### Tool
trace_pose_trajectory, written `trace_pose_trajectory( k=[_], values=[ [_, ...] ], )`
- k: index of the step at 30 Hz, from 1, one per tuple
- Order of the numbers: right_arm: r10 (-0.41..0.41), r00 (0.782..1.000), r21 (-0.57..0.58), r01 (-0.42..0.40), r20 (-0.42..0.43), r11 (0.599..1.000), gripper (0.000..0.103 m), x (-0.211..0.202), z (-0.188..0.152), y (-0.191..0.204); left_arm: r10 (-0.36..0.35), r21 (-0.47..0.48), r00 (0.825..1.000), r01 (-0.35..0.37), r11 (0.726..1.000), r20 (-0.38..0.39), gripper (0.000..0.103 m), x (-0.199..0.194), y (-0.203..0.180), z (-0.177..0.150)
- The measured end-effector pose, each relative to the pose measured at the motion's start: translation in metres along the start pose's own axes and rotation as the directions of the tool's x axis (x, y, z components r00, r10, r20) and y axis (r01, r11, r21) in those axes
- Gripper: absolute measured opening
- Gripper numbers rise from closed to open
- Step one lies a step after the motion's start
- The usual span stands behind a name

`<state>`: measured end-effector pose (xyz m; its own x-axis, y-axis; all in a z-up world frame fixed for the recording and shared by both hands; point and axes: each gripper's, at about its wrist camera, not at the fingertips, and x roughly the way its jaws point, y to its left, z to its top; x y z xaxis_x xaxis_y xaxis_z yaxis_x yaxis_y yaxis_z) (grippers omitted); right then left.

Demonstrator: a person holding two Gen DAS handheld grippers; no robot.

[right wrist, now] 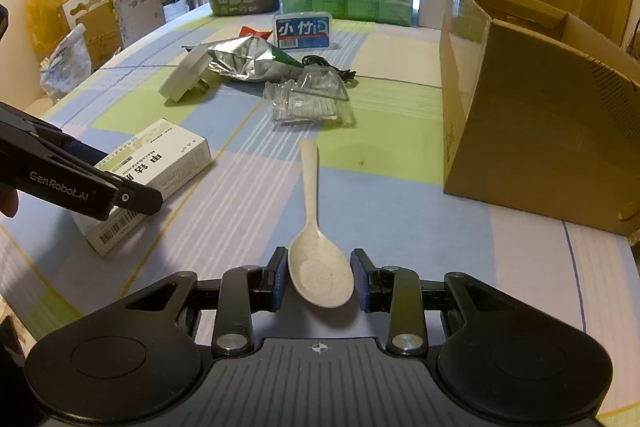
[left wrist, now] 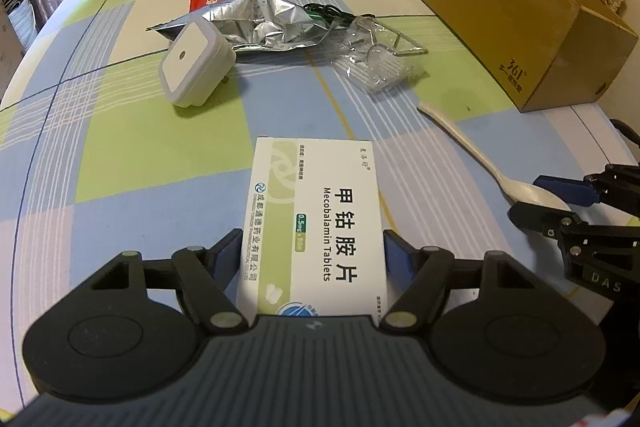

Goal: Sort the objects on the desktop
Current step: 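Carry the Mecobalamin box and spoon over the cardboard box with both tools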

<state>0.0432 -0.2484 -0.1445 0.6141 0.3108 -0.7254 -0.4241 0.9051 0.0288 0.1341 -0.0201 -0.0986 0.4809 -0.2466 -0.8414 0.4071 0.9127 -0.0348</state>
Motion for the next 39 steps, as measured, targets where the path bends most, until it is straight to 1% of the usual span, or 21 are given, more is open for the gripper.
trace_pose_trajectory(
  k=[6,10,15,22,25,29,33,39],
  values=[
    [0.000,1.000,0.007,0.000,0.004,1.000,0.031,0.001,0.001,-0.001,0.000,-0.003,1.000,0.000,1.000,0.004,0.069,0.001,0.001,0.001],
    [0.014,1.000,0.028,-0.014,0.003,0.999,0.031,0.001,0.003,-0.004,-0.005,-0.009,1.000,0.005,1.000,0.007,0.069,0.002,0.003,0.001],
    [0.022,1.000,0.026,-0.022,0.005,0.999,0.031,0.000,0.002,-0.002,-0.011,-0.009,1.000,0.011,1.000,0.012,0.069,0.002,0.002,0.001],
    [0.006,1.000,-0.003,-0.006,0.005,1.000,0.030,0.000,0.001,0.003,-0.005,-0.008,1.000,0.005,1.000,0.011,0.069,0.002,0.001,0.001],
    [-0.004,1.000,-0.018,0.004,0.004,1.000,0.030,0.001,0.000,0.006,0.006,0.002,1.000,-0.006,1.000,0.011,0.068,0.002,-0.002,0.001],
    [-0.004,1.000,-0.005,0.004,0.006,1.000,0.030,-0.001,0.001,0.005,0.007,0.003,1.000,-0.007,1.000,0.008,0.067,0.001,-0.003,0.002],
    [-0.006,1.000,0.000,0.006,0.022,1.000,0.030,-0.007,0.003,0.004,0.014,0.018,0.999,-0.015,1.000,0.030,0.066,-0.007,-0.009,0.002],
    [-0.012,0.998,0.005,0.012,0.062,1.000,0.030,-0.023,0.012,0.005,0.003,0.003,0.998,-0.003,1.000,0.058,0.066,-0.024,-0.015,0.008]
  ],
)
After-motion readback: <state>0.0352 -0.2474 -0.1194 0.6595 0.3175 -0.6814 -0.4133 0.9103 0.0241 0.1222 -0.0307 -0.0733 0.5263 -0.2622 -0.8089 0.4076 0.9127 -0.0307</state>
